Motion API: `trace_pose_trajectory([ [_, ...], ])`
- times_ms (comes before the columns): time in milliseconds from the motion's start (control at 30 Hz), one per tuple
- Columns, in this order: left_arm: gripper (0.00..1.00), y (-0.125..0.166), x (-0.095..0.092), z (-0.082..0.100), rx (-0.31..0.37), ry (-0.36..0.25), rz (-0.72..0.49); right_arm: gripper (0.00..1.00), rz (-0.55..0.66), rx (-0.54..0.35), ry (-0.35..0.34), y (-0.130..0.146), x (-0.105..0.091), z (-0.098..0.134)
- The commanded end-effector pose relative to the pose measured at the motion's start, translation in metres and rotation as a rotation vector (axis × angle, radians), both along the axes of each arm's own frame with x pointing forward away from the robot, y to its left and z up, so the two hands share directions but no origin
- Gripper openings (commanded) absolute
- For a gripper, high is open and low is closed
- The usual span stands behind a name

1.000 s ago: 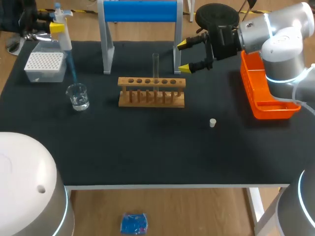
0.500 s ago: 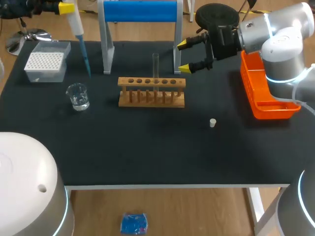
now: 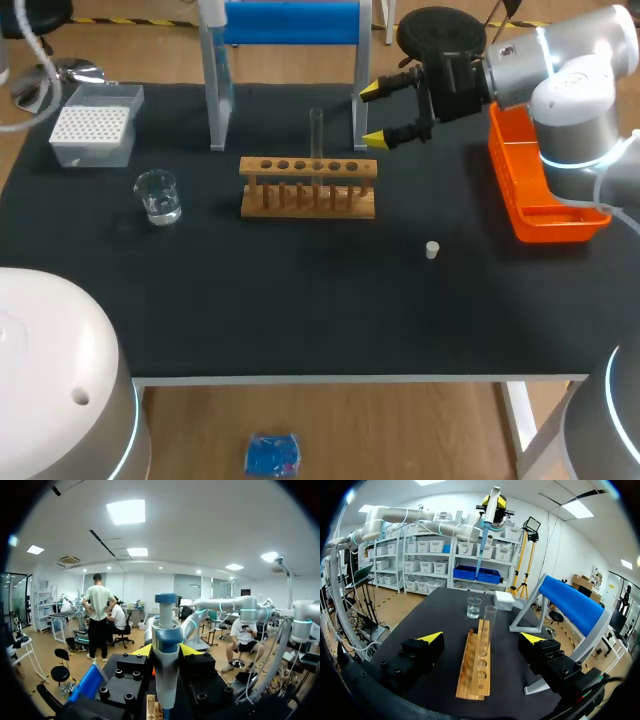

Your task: Invert the test tube, pick up the pipette, mount the tip to pipette, aspirate from beaker and dispense into the tube, eject the tip, return the pipette, and cap with the stopper.

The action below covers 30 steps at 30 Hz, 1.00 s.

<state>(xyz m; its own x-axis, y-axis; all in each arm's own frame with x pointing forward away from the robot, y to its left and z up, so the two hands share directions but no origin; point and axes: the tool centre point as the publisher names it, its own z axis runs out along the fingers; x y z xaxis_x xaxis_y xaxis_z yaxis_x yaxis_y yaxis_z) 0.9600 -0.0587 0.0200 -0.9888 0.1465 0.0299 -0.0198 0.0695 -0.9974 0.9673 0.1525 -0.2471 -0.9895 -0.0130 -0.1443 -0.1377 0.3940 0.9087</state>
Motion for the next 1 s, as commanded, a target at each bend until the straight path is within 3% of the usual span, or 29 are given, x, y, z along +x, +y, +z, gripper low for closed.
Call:
trace_pose_trajectory([
  [33, 0.0, -0.03, 0.023, 0.011, 0.018, -0.003, -0.089, 1.0, 0.001, 0.0, -0.001, 0.0, 0.0, 0.0],
  [600, 0.0, -0.096, 0.041, 0.02, 0.002, -0.008, -0.206, 1.0, 0.001, 0.0, -0.001, 0.0, 0.0, 0.0],
  [1000, 0.0, -0.103, 0.046, 0.017, -0.004, -0.005, -0.227, 1.0, 0.001, 0.0, -0.001, 0.0, 0.0, 0.0],
])
